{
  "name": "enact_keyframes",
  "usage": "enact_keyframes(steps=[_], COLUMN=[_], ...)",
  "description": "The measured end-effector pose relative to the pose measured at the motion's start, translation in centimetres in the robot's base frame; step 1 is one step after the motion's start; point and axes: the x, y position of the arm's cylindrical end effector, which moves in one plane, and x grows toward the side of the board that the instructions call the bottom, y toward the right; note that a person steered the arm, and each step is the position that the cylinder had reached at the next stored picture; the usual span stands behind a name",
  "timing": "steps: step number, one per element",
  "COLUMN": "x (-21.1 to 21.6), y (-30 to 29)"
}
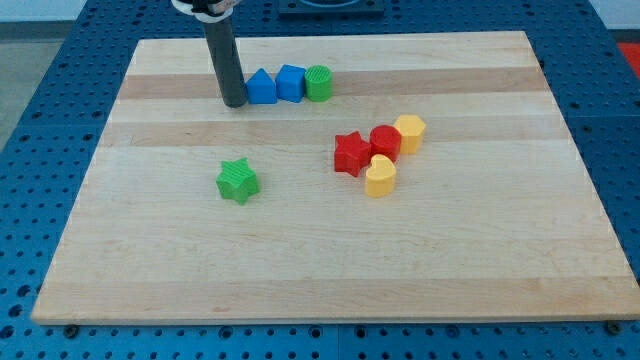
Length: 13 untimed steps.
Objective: Move the green star close to the green circle
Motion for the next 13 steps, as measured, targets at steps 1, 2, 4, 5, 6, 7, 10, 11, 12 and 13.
enact_keyframes(steps=[1, 2, 4, 5, 6, 7, 10, 11, 12, 13], x=[0.0, -0.1, 7.1, 11.9, 17.0, 20.4, 16.0, 15.6, 15.5, 13.7], y=[0.2, 0.2, -6.3, -8.9, -8.8, -5.2, -1.9, 0.1, 3.9, 5.0])
